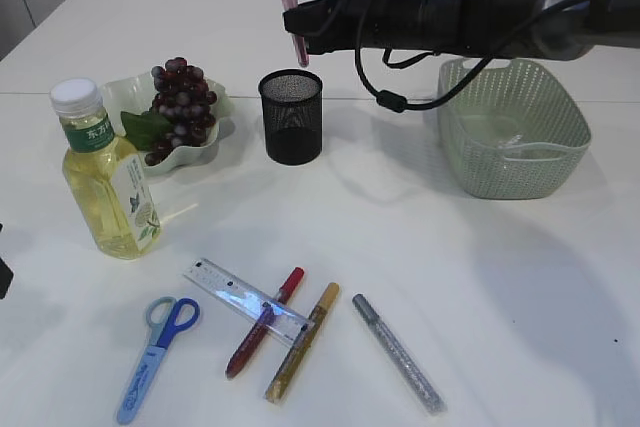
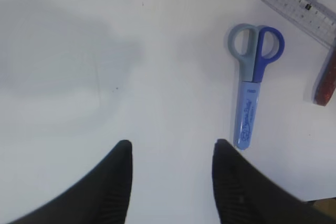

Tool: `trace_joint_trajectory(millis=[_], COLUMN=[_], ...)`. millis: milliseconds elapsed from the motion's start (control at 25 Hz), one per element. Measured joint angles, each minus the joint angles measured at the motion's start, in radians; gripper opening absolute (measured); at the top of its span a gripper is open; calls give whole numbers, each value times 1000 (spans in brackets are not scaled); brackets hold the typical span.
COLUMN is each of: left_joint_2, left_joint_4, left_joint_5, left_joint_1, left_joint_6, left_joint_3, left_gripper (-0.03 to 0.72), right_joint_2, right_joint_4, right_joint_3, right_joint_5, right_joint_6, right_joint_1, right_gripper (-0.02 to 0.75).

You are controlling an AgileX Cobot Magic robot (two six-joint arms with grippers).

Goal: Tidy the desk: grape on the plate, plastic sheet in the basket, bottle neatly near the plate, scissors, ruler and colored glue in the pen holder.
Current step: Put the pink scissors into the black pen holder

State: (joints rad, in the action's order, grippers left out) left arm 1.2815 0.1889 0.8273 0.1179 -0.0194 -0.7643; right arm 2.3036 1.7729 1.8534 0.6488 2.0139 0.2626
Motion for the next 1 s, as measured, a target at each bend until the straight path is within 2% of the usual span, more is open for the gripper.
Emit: trace_joint_trajectory(millis=[560, 680, 840, 1000], left_joint_2=[0, 0, 0, 0], left_joint_4=[0, 0, 0, 0], left_joint_5=[17, 18, 18, 19], left_joint_1=[0, 0, 0, 0], left_joint_6=[0, 0, 0, 0], left_joint_3=[0, 0, 0, 0], left_gripper=[362, 362, 362, 362], right_joint_2=[82, 84, 84, 84], right_joint_4=[6, 6, 6, 6], right_joint_3=[39, 39, 40, 41], right_joint_5=[64, 67, 70, 71], right_joint_6=[2, 3, -1, -9], right_joint_1=[0, 0, 0, 0], right_gripper=[178, 241, 415, 459])
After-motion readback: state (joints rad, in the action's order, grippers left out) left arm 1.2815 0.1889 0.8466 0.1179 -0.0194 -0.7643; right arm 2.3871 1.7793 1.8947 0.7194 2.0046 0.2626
